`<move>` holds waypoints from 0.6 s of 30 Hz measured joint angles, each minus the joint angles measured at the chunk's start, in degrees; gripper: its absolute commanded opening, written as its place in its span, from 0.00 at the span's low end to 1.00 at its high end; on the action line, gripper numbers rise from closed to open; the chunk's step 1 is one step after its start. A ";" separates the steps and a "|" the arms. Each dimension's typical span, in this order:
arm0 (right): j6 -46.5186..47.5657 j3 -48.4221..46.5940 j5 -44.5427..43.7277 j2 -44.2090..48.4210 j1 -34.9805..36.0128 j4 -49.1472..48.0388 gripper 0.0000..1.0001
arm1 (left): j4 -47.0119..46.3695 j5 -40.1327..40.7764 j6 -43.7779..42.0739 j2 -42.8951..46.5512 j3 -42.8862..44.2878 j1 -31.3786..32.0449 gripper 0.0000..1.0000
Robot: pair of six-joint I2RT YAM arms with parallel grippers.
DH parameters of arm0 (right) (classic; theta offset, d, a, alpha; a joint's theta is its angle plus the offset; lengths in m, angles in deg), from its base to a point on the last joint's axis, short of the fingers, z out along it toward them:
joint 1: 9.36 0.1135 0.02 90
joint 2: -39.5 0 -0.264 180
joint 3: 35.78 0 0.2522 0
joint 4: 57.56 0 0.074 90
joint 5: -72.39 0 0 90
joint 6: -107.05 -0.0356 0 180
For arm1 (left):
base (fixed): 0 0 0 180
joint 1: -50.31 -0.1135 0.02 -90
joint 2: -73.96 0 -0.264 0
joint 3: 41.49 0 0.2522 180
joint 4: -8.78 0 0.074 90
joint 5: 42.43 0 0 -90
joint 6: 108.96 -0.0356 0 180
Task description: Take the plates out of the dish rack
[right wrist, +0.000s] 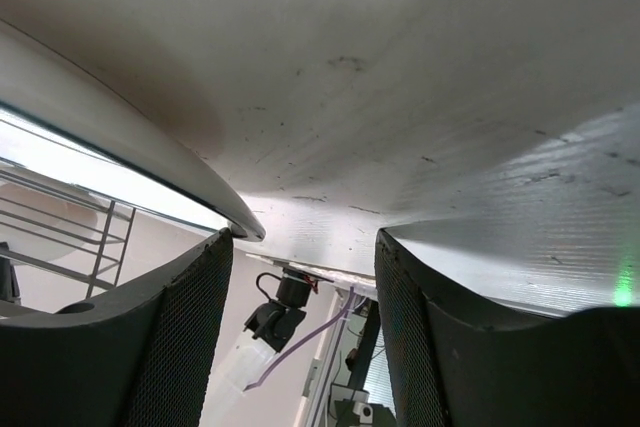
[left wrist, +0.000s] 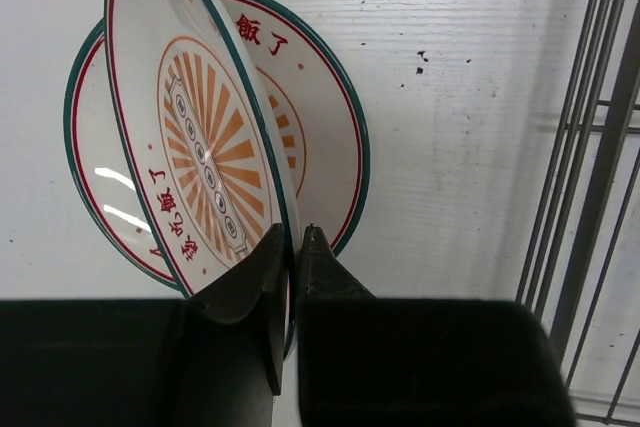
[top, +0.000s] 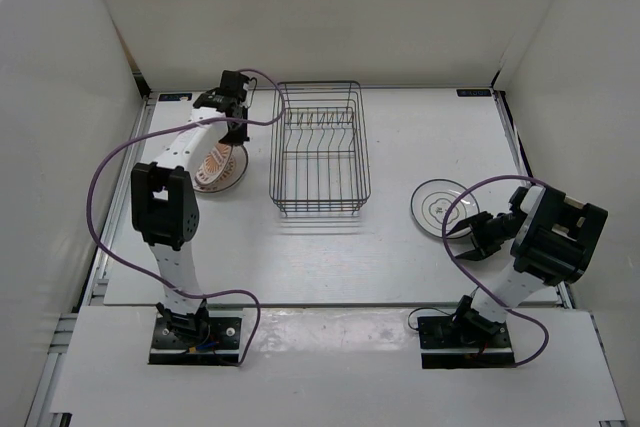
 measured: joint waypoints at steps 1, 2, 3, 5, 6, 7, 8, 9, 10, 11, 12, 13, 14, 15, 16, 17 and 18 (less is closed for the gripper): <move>0.17 0.04 -0.02 0.09 0.02 0.00 0.62 | -0.61 -0.04 -0.02 0.48 -0.81 -0.20 0.23; 0.26 0.09 -0.02 0.15 0.02 0.00 0.62 | -1.03 -0.07 -0.07 0.83 -1.31 -0.42 0.32; 0.33 0.13 -0.04 0.28 0.02 0.00 0.62 | -1.22 -0.85 0.13 0.98 -1.62 -0.81 0.53; 0.42 0.35 -0.04 0.52 0.02 -0.04 0.62 | -1.20 -3.26 0.90 0.90 -2.21 -1.68 0.74; 0.42 0.42 -0.04 0.63 0.02 -0.02 0.62 | -0.83 -4.66 1.31 0.52 -2.25 -2.05 0.79; 0.39 0.46 -0.04 0.74 0.02 -0.07 0.62 | -0.70 -5.09 1.70 0.31 -2.23 -2.25 0.88; 0.33 0.48 -0.09 0.85 0.02 -0.07 0.62 | -0.35 -5.90 1.88 0.17 -2.23 -2.49 1.00; 0.22 0.52 -0.11 0.96 0.02 -0.13 0.62 | 0.00 -6.40 2.03 0.13 -2.23 -2.71 1.00; 0.15 0.61 -0.15 1.05 0.02 -0.22 0.62 | 0.11 -6.91 2.32 0.13 -2.21 -2.95 1.00; 0.02 0.68 -0.20 1.18 0.02 -0.28 0.62 | 0.11 -7.28 2.67 0.13 -2.05 -3.08 1.00; -0.09 0.70 -0.26 1.29 0.02 -0.35 0.62 | 0.11 -7.65 2.89 0.13 -1.84 -3.23 1.00; -0.28 0.70 -0.33 1.49 0.02 -0.42 0.62 | 0.11 -8.11 3.13 0.13 -1.60 -3.43 1.00; -0.52 0.70 -0.33 1.77 0.02 -0.46 0.62 | 0.17 -8.48 3.48 0.13 -1.16 -3.78 1.00; -0.79 0.70 -0.35 2.08 0.02 -0.48 0.62 | 0.22 -8.96 3.80 0.13 -0.50 -4.00 1.00; -1.18 0.68 -0.44 2.43 0.02 -0.48 0.62 | 0.22 -9.46 4.04 0.13 0.26 -4.31 1.00; -1.64 0.59 -0.59 2.82 0.02 -0.46 0.62 | 0.11 -10.08 4.28 0.13 1.09 -4.74 1.00; -2.19 0.24 -0.79 3.19 0.02 -0.15 0.62 | -0.09 -10.45 4.46 0.13 1.95 -5.27 1.00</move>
